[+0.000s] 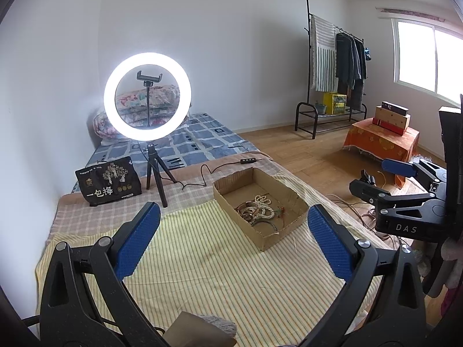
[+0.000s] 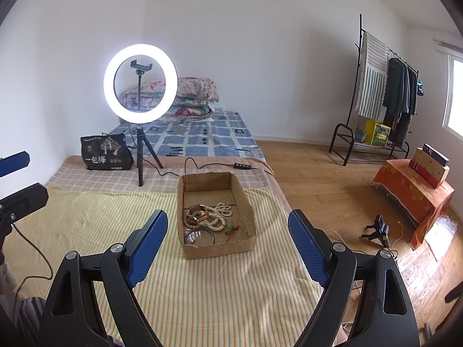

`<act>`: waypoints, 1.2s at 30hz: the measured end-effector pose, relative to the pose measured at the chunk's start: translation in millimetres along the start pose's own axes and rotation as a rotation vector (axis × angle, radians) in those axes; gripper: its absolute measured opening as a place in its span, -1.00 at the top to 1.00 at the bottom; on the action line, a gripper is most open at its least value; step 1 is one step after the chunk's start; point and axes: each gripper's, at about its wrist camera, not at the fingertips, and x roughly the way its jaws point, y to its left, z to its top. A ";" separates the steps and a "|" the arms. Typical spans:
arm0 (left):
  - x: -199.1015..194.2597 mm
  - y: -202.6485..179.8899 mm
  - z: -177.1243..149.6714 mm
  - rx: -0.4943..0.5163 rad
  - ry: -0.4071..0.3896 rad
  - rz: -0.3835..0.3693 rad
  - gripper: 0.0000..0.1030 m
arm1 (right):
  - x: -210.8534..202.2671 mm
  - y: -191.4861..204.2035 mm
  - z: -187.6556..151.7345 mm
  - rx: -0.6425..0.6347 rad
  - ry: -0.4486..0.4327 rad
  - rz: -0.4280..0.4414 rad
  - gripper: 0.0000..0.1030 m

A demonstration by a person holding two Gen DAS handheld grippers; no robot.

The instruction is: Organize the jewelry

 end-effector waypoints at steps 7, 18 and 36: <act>0.4 -0.2 -0.9 0.001 -0.001 -0.001 -1.00 | -0.9 0.9 0.3 -0.004 -0.002 0.002 -0.65; 0.3 1.6 2.0 0.002 -0.001 0.002 -1.00 | 0.3 1.6 0.8 -0.002 0.004 0.008 -0.65; 0.7 2.4 2.2 0.006 0.000 0.007 -1.00 | -0.2 1.2 0.7 0.000 0.006 0.007 -0.65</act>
